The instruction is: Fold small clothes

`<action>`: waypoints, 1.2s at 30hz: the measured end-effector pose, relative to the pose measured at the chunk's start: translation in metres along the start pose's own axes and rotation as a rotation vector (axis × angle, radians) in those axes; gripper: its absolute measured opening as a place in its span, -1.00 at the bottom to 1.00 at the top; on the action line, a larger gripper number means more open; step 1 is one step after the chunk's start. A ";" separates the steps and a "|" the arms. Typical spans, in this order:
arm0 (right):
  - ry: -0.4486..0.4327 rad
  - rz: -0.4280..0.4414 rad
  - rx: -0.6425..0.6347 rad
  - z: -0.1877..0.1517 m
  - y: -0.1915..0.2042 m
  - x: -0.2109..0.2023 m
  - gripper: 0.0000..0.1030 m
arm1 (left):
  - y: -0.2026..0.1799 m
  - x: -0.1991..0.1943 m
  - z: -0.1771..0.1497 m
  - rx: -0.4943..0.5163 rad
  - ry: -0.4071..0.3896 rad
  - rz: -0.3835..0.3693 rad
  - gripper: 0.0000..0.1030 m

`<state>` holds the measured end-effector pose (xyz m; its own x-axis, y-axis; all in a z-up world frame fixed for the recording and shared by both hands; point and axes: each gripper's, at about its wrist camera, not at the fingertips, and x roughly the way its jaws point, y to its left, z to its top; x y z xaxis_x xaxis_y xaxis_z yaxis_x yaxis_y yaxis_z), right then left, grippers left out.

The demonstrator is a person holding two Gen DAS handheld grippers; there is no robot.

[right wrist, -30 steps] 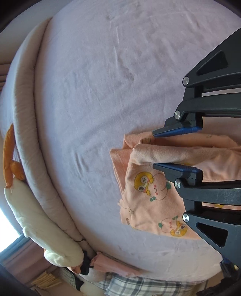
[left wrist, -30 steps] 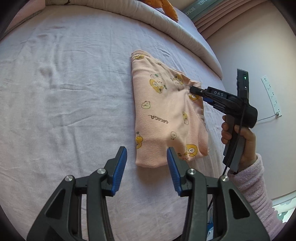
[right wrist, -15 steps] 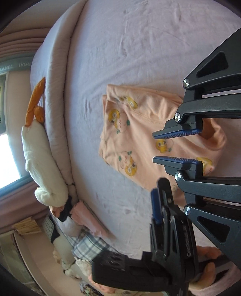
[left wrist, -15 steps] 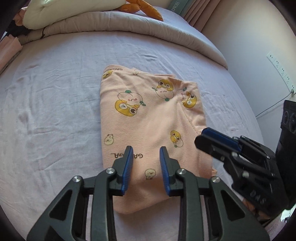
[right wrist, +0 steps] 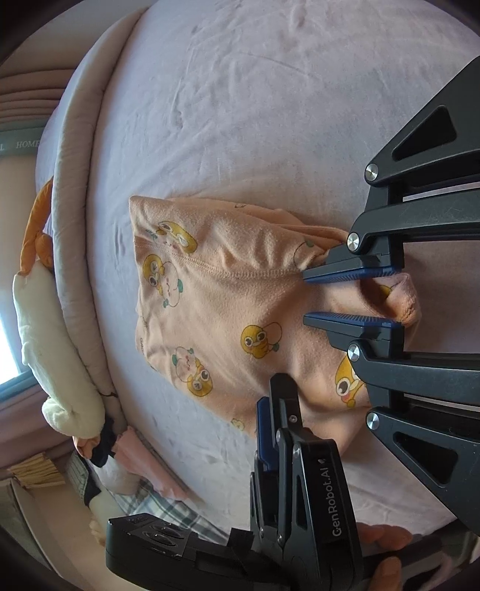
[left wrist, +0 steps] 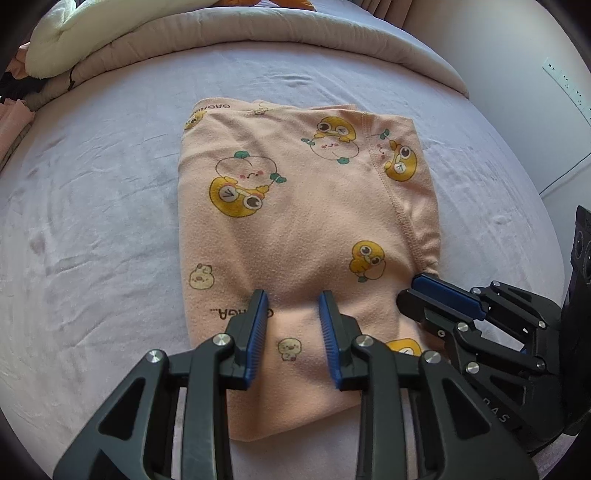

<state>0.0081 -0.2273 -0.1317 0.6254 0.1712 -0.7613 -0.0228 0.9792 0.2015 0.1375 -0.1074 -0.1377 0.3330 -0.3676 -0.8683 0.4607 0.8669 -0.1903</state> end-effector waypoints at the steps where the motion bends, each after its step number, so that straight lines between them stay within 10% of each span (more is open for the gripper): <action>1: -0.006 0.002 0.009 -0.002 0.001 -0.001 -0.69 | -0.001 0.000 -0.001 -0.001 0.000 -0.002 -0.44; 29: 0.042 0.032 0.144 -0.043 -0.002 -0.033 -0.65 | 0.013 -0.038 -0.071 -0.081 0.010 -0.083 -0.43; 36: -0.007 0.078 0.150 -0.050 -0.001 -0.068 -0.34 | 0.030 -0.076 -0.106 -0.141 -0.025 -0.078 0.08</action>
<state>-0.0736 -0.2343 -0.1110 0.6320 0.2445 -0.7354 0.0447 0.9359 0.3495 0.0385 -0.0182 -0.1264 0.3222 -0.4420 -0.8372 0.3660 0.8737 -0.3204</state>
